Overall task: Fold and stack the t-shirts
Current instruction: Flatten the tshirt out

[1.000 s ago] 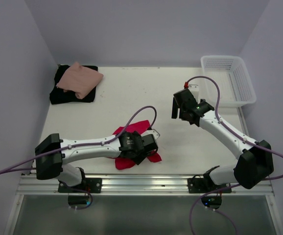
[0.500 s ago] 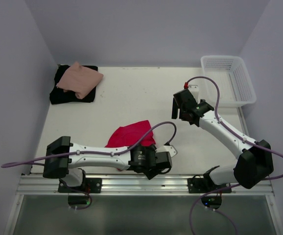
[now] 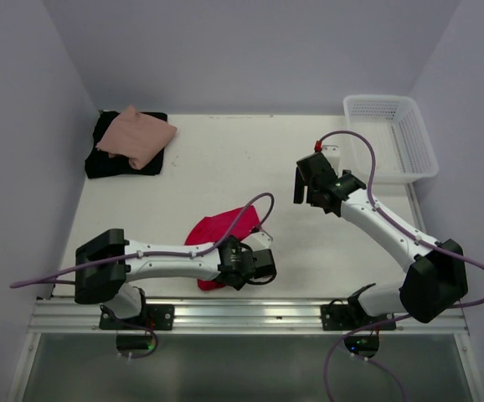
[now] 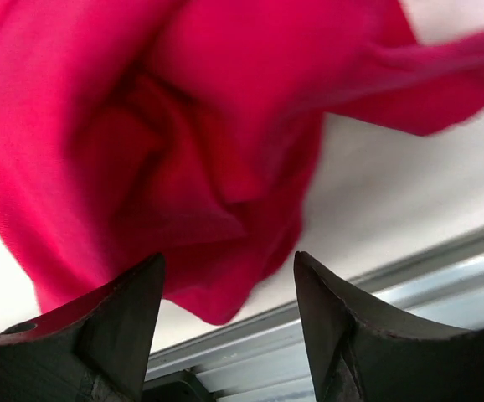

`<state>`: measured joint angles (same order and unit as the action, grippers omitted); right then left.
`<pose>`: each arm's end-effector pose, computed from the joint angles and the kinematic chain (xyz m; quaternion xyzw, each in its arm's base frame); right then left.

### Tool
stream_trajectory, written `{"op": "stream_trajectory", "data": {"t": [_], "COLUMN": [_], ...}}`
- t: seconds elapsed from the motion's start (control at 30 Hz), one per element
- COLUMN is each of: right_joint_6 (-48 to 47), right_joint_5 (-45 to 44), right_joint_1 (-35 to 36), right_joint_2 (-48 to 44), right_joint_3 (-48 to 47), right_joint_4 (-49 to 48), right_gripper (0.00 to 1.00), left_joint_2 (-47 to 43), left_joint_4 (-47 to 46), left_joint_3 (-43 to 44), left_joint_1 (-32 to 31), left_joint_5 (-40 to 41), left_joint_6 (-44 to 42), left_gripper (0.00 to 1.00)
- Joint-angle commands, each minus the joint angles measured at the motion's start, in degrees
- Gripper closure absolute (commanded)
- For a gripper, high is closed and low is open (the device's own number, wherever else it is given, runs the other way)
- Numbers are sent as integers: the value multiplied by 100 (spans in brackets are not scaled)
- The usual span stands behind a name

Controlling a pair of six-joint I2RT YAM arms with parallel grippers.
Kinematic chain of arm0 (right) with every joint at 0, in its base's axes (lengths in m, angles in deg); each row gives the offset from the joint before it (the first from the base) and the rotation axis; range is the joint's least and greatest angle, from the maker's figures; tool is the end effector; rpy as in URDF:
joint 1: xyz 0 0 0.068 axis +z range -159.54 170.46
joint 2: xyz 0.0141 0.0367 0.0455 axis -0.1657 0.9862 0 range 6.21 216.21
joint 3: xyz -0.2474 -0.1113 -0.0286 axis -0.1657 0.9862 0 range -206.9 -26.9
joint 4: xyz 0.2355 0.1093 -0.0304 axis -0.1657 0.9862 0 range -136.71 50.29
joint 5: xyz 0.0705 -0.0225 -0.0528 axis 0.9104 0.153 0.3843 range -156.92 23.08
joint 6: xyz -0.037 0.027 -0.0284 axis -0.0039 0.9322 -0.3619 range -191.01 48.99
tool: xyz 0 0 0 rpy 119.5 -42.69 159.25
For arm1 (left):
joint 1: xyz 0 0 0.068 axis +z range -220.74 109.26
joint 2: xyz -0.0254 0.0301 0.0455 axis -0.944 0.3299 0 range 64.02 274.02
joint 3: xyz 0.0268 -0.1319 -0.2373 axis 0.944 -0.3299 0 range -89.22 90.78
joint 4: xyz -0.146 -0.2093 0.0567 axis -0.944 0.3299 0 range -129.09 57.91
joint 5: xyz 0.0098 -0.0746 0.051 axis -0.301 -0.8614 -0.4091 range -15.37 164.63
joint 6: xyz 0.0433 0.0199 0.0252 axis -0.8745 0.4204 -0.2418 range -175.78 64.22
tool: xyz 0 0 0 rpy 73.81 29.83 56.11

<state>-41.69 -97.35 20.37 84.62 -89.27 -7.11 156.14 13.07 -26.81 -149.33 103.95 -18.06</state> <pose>0.2500 0.1230 0.2756 0.0728 0.9223 -0.0771 0.3717 0.0739 -0.2780 0.2040 0.3202 0.9105 0.0750 0.2506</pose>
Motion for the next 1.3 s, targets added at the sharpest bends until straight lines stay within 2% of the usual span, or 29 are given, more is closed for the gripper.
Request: {"op": "stream_trajectory", "data": {"t": [0.0,0.33,0.57,0.7,0.83,1.03,1.27], "right_joint_6": [-58,-58,-49,-49,-32,-32,-58], "right_joint_5": [-68,-68,-85,-68,-33,-6,-33], "right_joint_1": [-29,-21,-21,-38,-20,-29,-20], "right_joint_2": [-45,-89,-142,-116,-98,-133,-256], "right_joint_3": [-12,-39,14,14,23,93,155], "right_joint_4": [-48,31,22,13,-22,-48,-31], "right_gripper": [1,1,1,1,1,1,1], "left_joint_2": [-404,-493,-563,-589,-414,113,351], "left_joint_4": [5,-811,-1401,-1533,-1446,-1252,-1217], "left_joint_3": [-194,-651,-757,-766,-783,-669,-529], "left_joint_1": [256,783,836,827,836,854,898], "left_joint_5": [487,434,-268,-392,-120,495,908], "left_joint_6": [351,-211,-519,-598,-520,-283,-168], "left_gripper": [33,33,32,29,27,18,14]}}
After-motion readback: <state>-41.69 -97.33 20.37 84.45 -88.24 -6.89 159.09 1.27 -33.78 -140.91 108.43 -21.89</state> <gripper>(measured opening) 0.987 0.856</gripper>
